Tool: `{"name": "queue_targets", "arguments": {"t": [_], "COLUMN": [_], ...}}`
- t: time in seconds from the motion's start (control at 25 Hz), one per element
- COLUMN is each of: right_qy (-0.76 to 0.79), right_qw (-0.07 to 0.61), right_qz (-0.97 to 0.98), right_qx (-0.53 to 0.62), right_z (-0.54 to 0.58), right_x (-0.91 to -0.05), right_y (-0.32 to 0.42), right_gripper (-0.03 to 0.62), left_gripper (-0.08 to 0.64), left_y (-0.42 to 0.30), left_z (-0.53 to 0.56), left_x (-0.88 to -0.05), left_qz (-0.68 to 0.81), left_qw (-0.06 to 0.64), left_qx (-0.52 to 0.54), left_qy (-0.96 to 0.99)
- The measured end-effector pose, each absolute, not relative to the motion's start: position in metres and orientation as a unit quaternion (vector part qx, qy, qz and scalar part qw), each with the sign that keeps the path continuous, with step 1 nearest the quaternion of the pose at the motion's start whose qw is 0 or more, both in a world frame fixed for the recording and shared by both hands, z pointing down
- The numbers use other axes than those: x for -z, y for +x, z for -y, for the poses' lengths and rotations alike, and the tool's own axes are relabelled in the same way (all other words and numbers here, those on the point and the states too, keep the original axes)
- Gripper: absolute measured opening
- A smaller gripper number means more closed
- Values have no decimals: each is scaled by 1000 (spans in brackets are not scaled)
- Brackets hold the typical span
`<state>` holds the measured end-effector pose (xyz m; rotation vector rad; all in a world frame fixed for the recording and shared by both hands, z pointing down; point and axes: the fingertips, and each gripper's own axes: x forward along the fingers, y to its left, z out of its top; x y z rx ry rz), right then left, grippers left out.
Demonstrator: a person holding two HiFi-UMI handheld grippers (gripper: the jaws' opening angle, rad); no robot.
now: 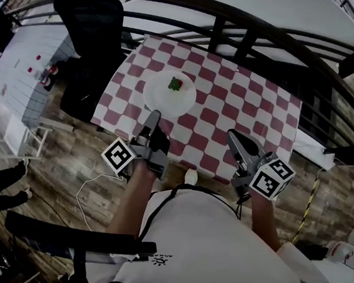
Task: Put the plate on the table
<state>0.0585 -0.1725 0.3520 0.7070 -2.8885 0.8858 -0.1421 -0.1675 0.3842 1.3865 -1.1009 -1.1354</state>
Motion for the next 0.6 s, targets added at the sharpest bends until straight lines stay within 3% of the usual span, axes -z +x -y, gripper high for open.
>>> {"name": "queue_targets", "arguments": {"t": [0.6], "right_qy": [218], "right_qw": [24], "right_qz": [928], "right_qx": [-301], "right_z": [233], "right_x": [-372], "right_y": [94], "right_gripper": [8], "left_gripper": [20], "left_y": [-113], "left_z": [222], "left_x": [-396], "left_qz": [474], "left_qw": [494], "left_qx": [464], "left_qy": [562]}}
